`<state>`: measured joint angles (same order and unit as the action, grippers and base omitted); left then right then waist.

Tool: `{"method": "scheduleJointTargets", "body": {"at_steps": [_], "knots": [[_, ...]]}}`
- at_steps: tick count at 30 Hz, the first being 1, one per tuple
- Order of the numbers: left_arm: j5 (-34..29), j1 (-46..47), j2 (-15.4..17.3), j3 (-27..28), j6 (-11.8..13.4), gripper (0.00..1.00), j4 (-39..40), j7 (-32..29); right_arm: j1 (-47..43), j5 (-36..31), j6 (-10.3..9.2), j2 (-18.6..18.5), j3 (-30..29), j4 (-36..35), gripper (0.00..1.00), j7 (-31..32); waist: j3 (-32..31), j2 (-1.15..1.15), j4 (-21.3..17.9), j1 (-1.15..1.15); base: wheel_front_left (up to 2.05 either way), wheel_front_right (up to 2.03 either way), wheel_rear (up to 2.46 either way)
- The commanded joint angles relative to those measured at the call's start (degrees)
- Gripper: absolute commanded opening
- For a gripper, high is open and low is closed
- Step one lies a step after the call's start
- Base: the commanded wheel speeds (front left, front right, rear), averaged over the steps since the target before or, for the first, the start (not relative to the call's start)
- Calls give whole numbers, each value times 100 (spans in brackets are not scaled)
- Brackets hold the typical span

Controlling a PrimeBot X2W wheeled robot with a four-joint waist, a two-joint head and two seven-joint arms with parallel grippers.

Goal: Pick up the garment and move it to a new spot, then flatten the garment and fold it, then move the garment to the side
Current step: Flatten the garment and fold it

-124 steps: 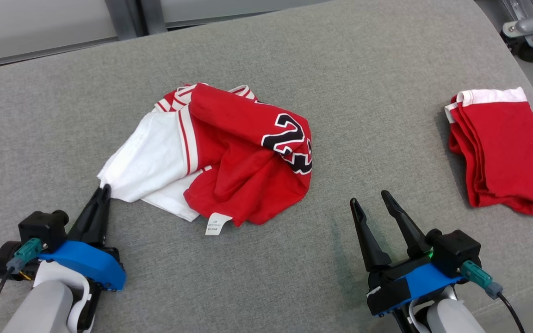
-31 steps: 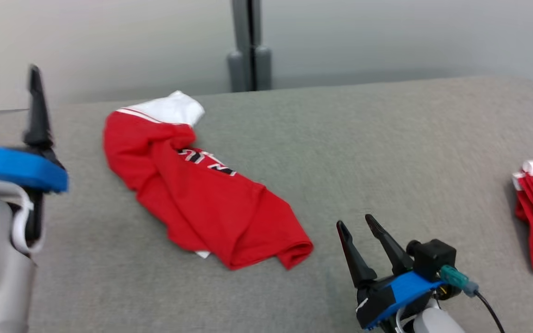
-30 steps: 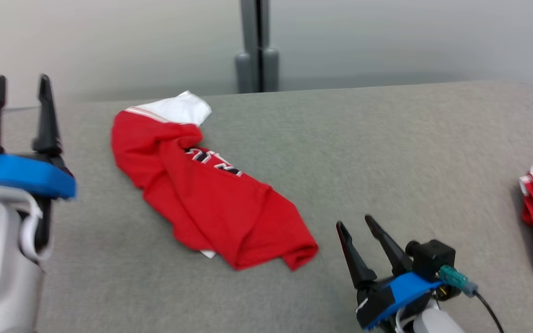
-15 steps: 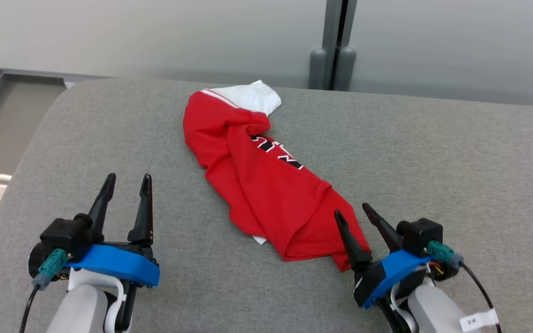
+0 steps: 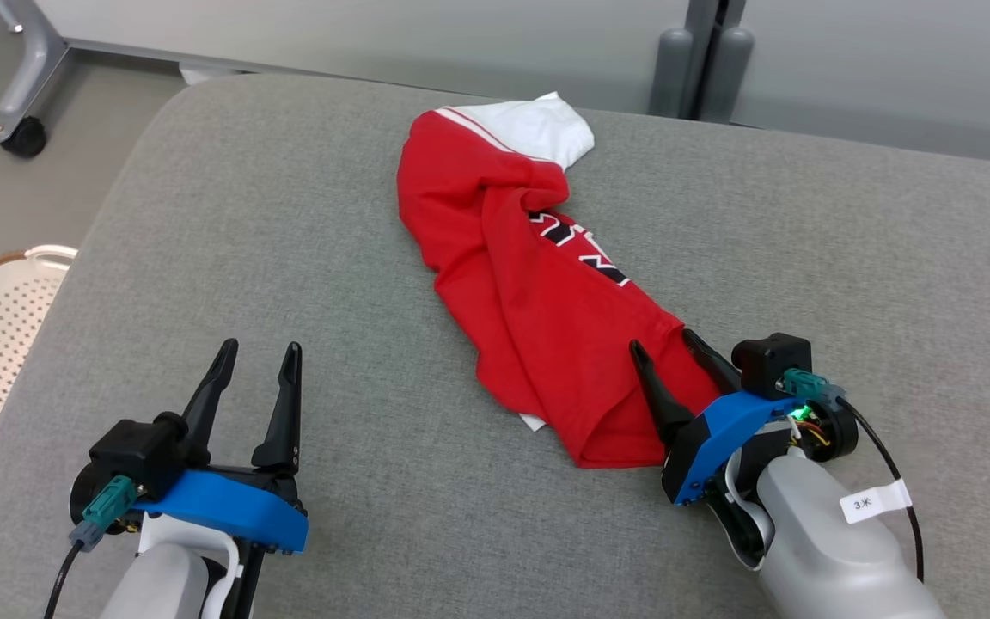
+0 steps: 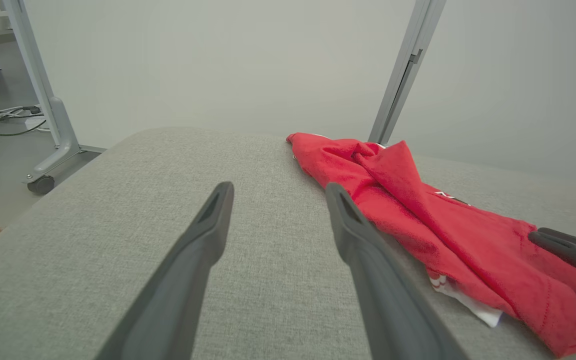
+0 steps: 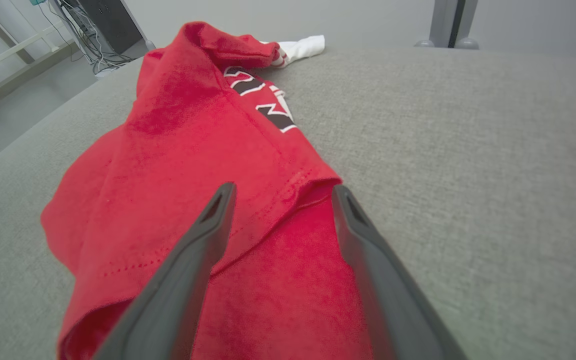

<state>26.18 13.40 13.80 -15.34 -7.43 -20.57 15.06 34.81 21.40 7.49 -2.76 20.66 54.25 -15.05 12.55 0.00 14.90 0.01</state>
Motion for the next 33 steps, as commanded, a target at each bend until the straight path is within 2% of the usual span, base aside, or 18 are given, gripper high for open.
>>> {"method": "scheduleJointTargets", "body": {"at_steps": [1, 4, 5, 6, 7, 9, 13, 20, 27, 30, 33], "knots": [[34, 121, 31, -19, -9, 100, 5, 13, 135, 20, 0, -26, 59, 128, 100, -19, 62, 0, 93, -1, 0, 0, 0], [77, 129, 62, -51, -9, 100, -33, 14, 293, -26, 0, -27, 10, 385, 100, -19, 92, 0, 160, -1, 0, 0, 0], [89, 130, 67, -66, -9, 100, -44, 14, 328, -38, 0, -28, -21, 453, 82, -18, 97, 0, 186, -1, 0, 0, 0], [97, 121, 74, -76, -8, 100, -52, 14, 355, -32, 0, -28, -35, 512, 49, -18, 98, 0, 204, -1, 0, 0, 0], [101, 113, 84, -84, -9, 100, -58, 14, 387, -24, 0, -25, -40, 539, 4, -19, 99, 0, 219, -1, 0, 0, 0], [113, 101, 90, -82, -9, 100, -62, 14, 424, -24, 0, -23, -61, 512, 0, -19, 99, 0, 231, -1, 0, 0, 0], [136, -25, 85, -13, -10, 100, -115, 14, 429, -110, 0, -25, -214, 208, 0, -19, 46, 0, 199, -1, 0, 0, 0], [124, -273, -44, 50, -9, 100, -238, 14, 268, -448, 0, -27, -737, -732, 0, -18, -213, 0, -80, -1, 0, 0, 0], [43, -465, -229, 86, -9, 100, -324, 14, 572, -1250, 0, -22, -1497, -1744, 0, -19, -527, 0, -411, -1, 0, 0, 0], [-18, -557, -324, 81, -9, 100, -399, 14, 730, -1437, 0, -17, -1498, -2039, 0, -19, -710, 0, -519, -1, 0, 0, 0], [-88, -666, -457, 75, -9, 100, -487, 14, 952, -1331, 0, -17, -1148, -2183, 0, -18, -891, 0, -597, -1, 0, 0, 0]]}}
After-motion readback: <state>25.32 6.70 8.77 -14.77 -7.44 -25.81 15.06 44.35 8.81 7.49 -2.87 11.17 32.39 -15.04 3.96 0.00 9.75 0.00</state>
